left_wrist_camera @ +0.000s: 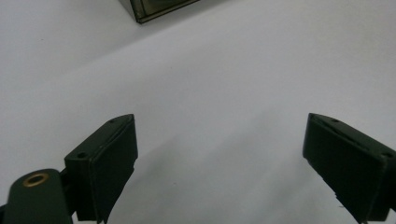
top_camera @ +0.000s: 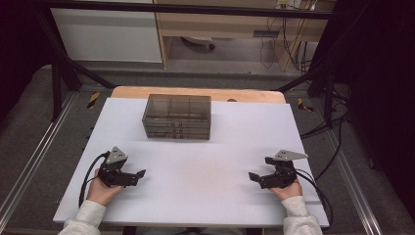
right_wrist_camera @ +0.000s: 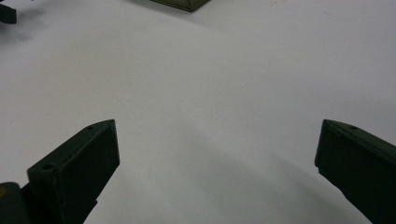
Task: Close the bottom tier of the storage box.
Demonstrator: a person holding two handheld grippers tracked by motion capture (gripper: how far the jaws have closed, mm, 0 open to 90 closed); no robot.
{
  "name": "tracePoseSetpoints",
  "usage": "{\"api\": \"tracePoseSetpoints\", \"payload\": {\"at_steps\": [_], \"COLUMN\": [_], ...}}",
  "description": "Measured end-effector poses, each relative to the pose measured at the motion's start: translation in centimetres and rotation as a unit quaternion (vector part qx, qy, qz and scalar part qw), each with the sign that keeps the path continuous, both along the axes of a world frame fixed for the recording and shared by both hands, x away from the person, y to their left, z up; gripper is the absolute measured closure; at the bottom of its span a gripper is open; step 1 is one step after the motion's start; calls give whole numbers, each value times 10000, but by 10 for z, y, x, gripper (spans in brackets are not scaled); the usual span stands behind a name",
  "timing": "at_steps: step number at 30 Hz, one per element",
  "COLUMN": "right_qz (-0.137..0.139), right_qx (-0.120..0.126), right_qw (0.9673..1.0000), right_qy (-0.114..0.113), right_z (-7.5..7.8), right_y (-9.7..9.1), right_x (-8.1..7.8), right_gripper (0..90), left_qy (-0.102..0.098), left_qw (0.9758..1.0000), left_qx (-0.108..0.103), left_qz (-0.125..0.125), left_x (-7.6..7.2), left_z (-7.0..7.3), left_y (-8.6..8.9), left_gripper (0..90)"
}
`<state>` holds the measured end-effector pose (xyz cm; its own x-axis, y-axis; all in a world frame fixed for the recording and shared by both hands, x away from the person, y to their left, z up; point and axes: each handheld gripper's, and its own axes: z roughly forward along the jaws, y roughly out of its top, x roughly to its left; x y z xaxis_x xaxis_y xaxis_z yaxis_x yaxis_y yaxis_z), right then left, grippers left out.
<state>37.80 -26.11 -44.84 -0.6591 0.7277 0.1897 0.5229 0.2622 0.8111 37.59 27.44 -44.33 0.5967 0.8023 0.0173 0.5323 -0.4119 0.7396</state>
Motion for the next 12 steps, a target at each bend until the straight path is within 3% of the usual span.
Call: {"api": "tracePoseSetpoints", "payload": {"at_steps": [12], "right_qz": [13], "right_qx": [-17], "right_qw": [10000], "right_qy": [1], "right_z": [0], "right_y": [0], "right_x": [0], "right_gripper": [6], "left_qy": [-64], "left_qw": [9999], "left_qx": [-126], "left_qz": [-8], "left_x": [-2], "left_z": [3], "left_y": [2], "left_gripper": [101]}}
